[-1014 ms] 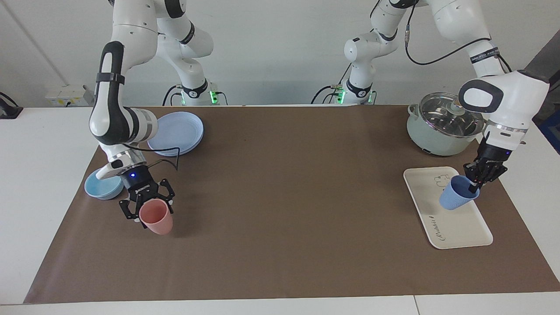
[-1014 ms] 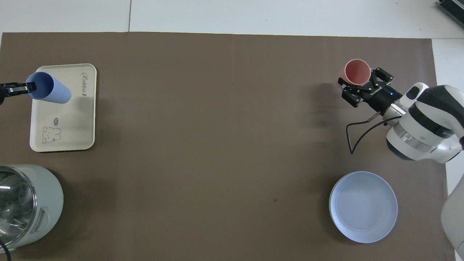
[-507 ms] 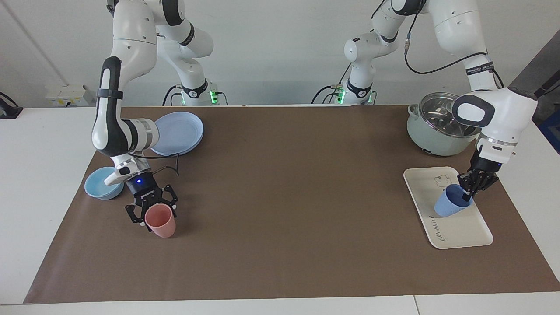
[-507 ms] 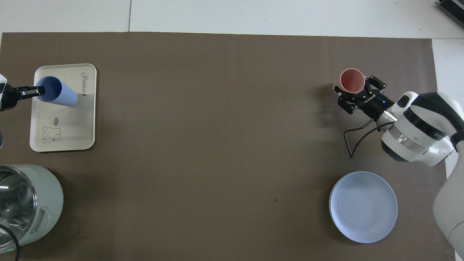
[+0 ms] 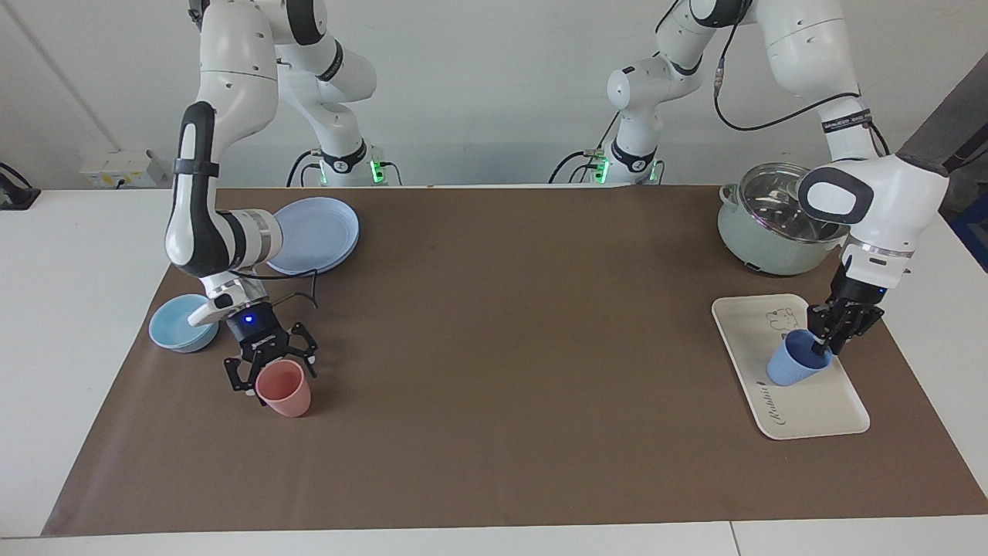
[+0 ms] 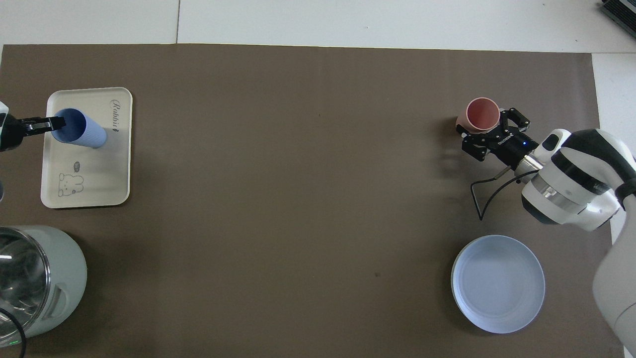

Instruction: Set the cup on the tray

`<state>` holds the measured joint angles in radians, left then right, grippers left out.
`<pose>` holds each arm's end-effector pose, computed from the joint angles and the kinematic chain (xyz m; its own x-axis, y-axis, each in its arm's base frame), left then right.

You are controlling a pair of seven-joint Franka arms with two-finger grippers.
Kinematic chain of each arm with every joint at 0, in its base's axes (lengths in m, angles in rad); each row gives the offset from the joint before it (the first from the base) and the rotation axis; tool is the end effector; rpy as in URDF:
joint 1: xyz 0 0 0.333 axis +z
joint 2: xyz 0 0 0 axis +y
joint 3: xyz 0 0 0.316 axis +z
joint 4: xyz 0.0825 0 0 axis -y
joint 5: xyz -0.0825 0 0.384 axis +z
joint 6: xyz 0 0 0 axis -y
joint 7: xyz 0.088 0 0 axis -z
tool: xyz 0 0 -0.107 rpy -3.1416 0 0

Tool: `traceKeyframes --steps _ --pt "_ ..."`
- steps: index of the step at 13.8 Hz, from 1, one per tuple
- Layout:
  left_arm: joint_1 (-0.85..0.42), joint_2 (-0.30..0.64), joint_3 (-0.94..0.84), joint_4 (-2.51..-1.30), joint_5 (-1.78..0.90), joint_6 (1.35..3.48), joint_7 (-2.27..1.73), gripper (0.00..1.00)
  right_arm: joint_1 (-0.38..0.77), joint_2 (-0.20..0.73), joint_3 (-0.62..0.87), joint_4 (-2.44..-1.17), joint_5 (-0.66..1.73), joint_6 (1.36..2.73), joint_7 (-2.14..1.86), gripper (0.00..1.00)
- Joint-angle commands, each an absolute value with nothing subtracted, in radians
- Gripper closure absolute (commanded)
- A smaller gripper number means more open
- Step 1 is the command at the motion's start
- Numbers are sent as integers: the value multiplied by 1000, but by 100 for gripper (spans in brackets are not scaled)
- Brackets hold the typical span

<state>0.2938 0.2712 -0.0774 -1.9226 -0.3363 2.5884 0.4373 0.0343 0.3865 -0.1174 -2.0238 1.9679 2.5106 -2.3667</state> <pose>0.6288 0.1477 0.3929 0.9006 0.0608 0.4303 0.0114 -0.9931 0.1164 0.6012 -0.0554 0.2607 0.3840 0.2728 0.8821 0.5425 -0.8397 0.0236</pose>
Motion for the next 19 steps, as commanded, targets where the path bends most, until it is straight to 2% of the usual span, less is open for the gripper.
traceKeyframes --steps 1,4,6,9,11,14,17,19 --pt "301 279 -75 -1849 -339 2478 460 65 32 306 -109 -2056 1997 2569 -2398 0" --pt "307 302 -74 -1691 -336 2248 453 65 67 233 -101 -2057 1991 2703 -2370 0" --pt "307 301 -63 -1632 -324 2139 453 65 96 190 -100 -2063 1991 2822 -2368 0" --pt "282 301 -54 -1504 -227 1929 419 65 162 163 -100 -2060 1991 2947 -2330 0" --pt "246 304 -55 -1425 -154 1815 349 65 155 160 -100 -2057 1976 2948 -2332 0" --pt "137 299 -51 -1353 -43 1671 276 65 111 161 -100 -2048 1780 2901 -2327 0" --pt "46 256 -54 -1344 46 1591 235 65 58 163 -107 -2045 1550 2798 -2231 0" --pt "37 203 -60 -1376 69 1566 212 65 14 166 -112 -2019 1342 2706 -2099 0"
